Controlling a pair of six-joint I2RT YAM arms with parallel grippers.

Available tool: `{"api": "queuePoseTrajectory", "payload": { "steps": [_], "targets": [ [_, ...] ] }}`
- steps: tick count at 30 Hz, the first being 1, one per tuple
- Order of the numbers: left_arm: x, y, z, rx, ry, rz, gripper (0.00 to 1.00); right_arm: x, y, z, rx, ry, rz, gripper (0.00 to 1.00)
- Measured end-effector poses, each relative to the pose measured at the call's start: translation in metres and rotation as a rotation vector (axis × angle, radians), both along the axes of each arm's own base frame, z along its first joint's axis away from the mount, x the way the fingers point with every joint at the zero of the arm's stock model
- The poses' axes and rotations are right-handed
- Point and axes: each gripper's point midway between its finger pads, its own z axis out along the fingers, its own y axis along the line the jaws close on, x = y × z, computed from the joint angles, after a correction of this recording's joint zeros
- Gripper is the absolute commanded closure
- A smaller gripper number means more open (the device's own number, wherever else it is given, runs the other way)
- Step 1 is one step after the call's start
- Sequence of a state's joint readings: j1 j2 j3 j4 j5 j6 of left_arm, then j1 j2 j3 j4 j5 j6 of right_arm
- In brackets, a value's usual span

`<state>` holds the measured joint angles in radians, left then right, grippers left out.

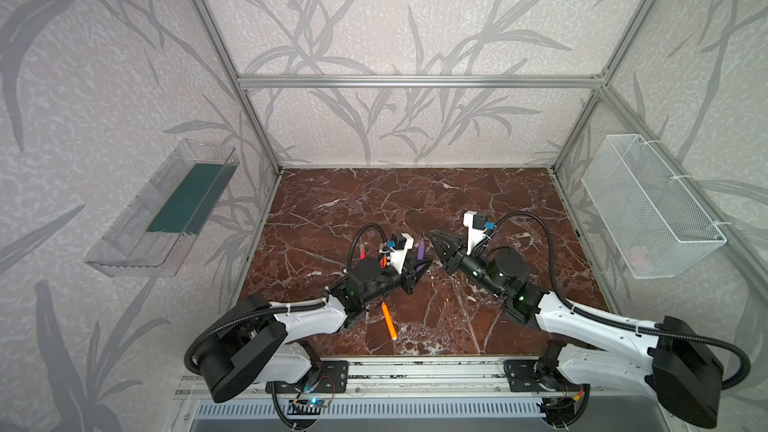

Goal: Insert the pens into the pen caps
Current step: 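Carry the cap to the purple marker tip held by the left gripper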

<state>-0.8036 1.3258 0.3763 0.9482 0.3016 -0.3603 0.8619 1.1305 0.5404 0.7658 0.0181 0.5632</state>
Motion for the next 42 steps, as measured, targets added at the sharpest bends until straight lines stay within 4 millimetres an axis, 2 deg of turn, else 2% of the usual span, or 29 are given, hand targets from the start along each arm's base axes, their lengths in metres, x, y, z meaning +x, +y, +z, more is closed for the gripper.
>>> {"api": "queuePoseTrajectory", "payload": {
  "steps": [8,17,23,31,38,42],
  "targets": [
    [-0.001,-0.001,0.001,-0.004,-0.003,-0.008,1.00,0.015,0.013,0.019,0.006,-0.042,-0.021,1.00],
    [-0.004,0.002,-0.003,0.001,0.001,-0.007,1.00,0.026,0.024,0.005,-0.024,-0.021,-0.027,1.00],
    [-0.005,0.004,-0.003,0.000,0.000,-0.006,1.00,0.024,0.023,0.005,-0.005,-0.030,-0.025,1.00],
    [-0.005,0.004,-0.002,-0.003,-0.002,-0.006,1.00,0.018,0.021,-0.010,0.004,-0.007,-0.014,1.00],
    [-0.007,0.003,-0.003,-0.004,0.007,-0.010,1.00,0.010,0.019,-0.011,0.033,-0.007,-0.002,1.00],
    [-0.007,0.003,-0.004,-0.012,0.029,-0.011,1.00,0.003,0.017,-0.021,0.033,-0.003,0.011,1.00]
  ]
}}
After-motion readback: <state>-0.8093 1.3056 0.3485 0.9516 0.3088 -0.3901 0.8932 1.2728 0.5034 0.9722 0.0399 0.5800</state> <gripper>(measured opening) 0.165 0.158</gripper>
